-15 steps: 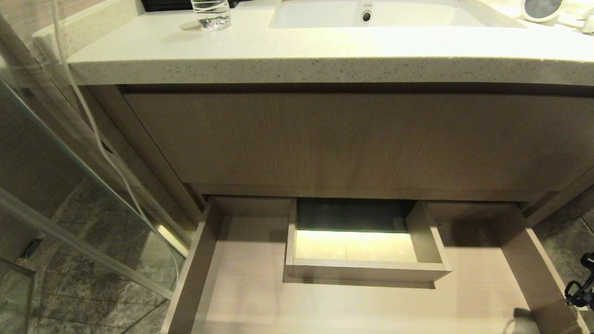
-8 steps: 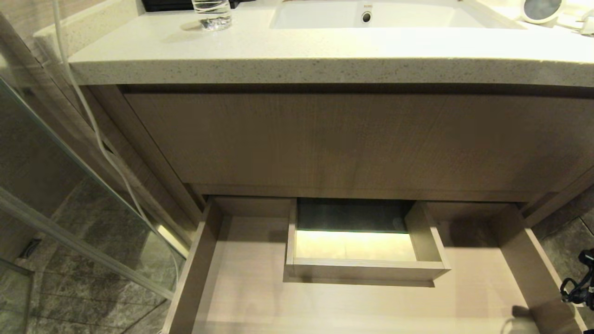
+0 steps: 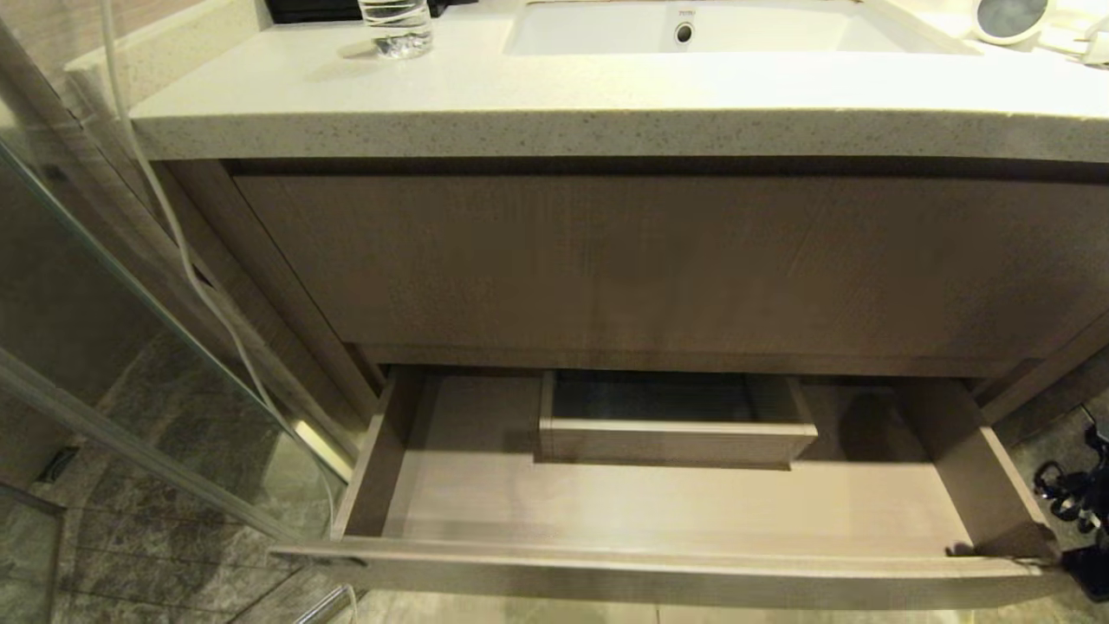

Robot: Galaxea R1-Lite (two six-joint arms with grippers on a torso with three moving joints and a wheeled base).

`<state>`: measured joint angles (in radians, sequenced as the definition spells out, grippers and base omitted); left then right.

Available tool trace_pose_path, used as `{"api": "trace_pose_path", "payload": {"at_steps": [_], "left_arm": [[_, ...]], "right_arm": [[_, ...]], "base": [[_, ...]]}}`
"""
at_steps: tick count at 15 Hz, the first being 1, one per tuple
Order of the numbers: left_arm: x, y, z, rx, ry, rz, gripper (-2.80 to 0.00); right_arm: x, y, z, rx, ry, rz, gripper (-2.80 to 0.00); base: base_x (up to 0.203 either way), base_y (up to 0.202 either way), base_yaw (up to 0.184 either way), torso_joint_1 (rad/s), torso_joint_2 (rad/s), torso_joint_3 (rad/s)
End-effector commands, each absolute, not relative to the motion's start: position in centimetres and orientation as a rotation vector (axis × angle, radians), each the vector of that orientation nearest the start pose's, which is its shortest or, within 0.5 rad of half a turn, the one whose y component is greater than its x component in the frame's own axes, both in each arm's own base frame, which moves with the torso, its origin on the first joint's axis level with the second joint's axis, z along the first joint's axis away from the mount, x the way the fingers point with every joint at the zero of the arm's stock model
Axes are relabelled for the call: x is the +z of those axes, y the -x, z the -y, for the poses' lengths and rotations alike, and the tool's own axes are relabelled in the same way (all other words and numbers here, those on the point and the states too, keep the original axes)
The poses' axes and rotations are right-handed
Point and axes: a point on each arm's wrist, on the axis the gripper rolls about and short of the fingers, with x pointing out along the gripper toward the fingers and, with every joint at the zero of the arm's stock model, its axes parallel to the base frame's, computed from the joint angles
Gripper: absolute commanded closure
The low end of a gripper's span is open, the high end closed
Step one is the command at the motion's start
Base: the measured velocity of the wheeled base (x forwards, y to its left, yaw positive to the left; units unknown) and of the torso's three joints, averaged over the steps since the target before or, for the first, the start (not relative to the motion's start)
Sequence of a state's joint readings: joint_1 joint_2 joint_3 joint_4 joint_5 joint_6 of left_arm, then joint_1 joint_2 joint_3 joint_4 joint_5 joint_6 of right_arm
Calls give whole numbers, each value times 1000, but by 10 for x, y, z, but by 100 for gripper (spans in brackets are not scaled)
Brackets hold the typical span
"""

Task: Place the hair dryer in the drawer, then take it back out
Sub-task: Close the drawer

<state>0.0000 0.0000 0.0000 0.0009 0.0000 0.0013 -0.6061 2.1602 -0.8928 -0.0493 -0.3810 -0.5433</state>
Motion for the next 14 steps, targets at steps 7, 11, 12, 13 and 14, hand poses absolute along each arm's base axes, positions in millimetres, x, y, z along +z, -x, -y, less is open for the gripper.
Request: {"api": "trace_pose_path", "payload": {"at_steps": [7, 11, 12, 13, 14], "left_arm": [[75, 23, 0, 0, -2, -2, 0], [75, 23, 0, 0, -2, -2, 0], [75, 23, 0, 0, -2, -2, 0], [75, 23, 0, 0, -2, -2, 0], [75, 23, 0, 0, -2, -2, 0]], "right_arm": [[85, -300, 193, -544, 480, -905, 0], [122, -266, 188, -395, 595, -812, 0], [123, -255, 181, -374, 604, -812, 0], [126, -250, 177, -366, 610, -807, 0], [131, -246, 174, -366, 616, -799, 0]], "base": [[0, 0, 0, 0, 0, 0], [0, 0, 0, 0, 0, 0], [0, 0, 0, 0, 0, 0], [0, 0, 0, 0, 0, 0], [0, 0, 0, 0, 0, 0]]}}
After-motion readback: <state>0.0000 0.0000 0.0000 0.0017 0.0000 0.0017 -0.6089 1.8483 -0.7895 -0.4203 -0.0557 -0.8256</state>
